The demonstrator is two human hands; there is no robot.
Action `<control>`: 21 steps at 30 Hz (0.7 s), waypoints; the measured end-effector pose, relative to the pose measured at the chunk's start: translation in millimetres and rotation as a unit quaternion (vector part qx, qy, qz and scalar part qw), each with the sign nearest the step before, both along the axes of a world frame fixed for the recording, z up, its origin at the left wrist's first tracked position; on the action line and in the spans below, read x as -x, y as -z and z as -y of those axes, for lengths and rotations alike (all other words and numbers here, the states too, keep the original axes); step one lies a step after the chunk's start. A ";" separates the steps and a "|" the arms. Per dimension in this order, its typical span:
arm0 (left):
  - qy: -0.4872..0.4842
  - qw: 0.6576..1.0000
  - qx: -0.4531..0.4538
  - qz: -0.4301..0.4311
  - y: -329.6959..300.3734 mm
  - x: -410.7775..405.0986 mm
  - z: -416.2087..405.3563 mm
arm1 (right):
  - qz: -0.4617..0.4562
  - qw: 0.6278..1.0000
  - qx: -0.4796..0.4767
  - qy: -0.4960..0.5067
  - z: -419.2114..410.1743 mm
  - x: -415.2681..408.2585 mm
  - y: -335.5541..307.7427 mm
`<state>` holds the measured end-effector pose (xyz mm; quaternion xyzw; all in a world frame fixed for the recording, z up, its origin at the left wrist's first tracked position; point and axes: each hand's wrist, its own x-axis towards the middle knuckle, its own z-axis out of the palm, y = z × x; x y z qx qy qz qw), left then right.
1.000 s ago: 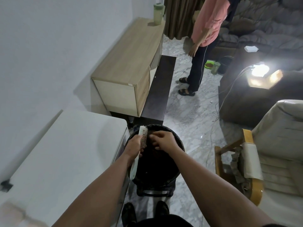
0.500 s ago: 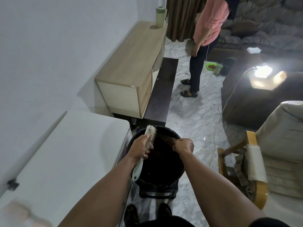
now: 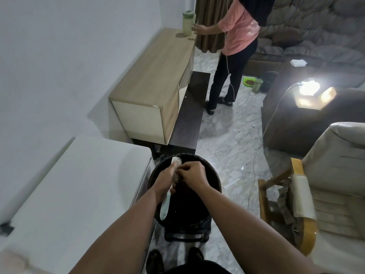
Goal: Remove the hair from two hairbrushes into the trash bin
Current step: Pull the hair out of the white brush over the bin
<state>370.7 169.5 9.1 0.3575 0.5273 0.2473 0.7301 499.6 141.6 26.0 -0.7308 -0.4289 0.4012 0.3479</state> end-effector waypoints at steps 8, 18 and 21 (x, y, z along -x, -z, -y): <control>-0.018 0.998 -0.015 -0.055 -13.0 11.5 -4.4 | 0.069 0.965 0.188 0.170 12.2 -78.4 37.8; -0.070 0.993 0.047 -0.077 -4.5 21.3 -11.7 | -0.139 0.959 0.158 0.189 4.7 -78.4 33.4; -0.082 0.992 0.042 -0.088 -1.6 14.8 -11.6 | -0.126 0.971 0.196 0.048 -2.3 -55.1 18.0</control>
